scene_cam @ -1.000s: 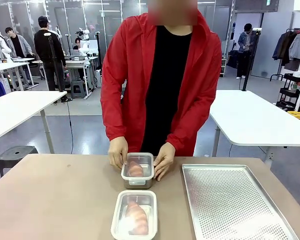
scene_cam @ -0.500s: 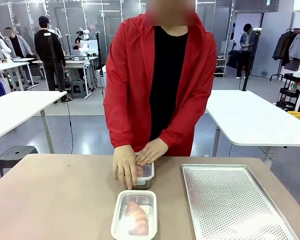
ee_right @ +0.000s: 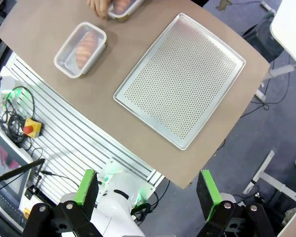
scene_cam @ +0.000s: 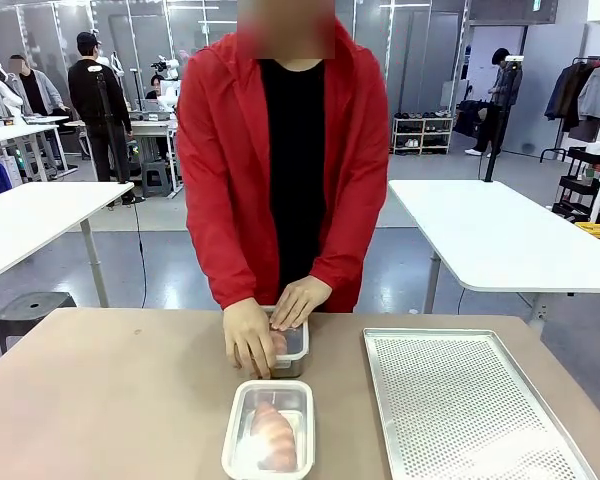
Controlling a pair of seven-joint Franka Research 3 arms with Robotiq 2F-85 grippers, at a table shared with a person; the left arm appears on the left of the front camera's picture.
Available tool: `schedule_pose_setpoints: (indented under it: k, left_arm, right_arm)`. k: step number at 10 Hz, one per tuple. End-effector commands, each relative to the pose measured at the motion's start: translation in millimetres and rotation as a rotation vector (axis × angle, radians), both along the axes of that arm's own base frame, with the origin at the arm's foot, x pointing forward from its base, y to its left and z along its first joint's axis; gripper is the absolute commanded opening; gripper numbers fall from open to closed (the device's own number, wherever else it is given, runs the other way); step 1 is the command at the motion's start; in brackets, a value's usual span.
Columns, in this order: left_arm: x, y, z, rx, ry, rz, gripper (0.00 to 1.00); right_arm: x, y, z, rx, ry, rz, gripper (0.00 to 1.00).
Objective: Place the bread into the airtight container.
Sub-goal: Pick up a Butter Roll and place it into an empty Airtight Container.
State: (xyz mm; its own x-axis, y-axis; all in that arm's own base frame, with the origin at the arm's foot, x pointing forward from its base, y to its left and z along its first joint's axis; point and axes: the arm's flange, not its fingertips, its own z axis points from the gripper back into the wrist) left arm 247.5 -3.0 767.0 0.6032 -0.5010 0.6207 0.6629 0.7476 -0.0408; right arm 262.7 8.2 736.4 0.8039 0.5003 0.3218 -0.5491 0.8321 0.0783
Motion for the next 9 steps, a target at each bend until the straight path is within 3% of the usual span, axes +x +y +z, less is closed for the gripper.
schedule_pose_setpoints:
  k: [1,9]
  left_arm:
    - [-1.0,-0.8,1.3,-0.007,-0.002,-0.018,1.0]
    - [-1.0,-0.8,1.3,-0.007,-0.002,-0.018,1.0]
  right_arm:
    - [1.7,-1.0,1.9,-0.001,-0.001,0.002,1.0]
    - [1.7,-1.0,1.9,-0.001,-0.001,0.002,1.0]
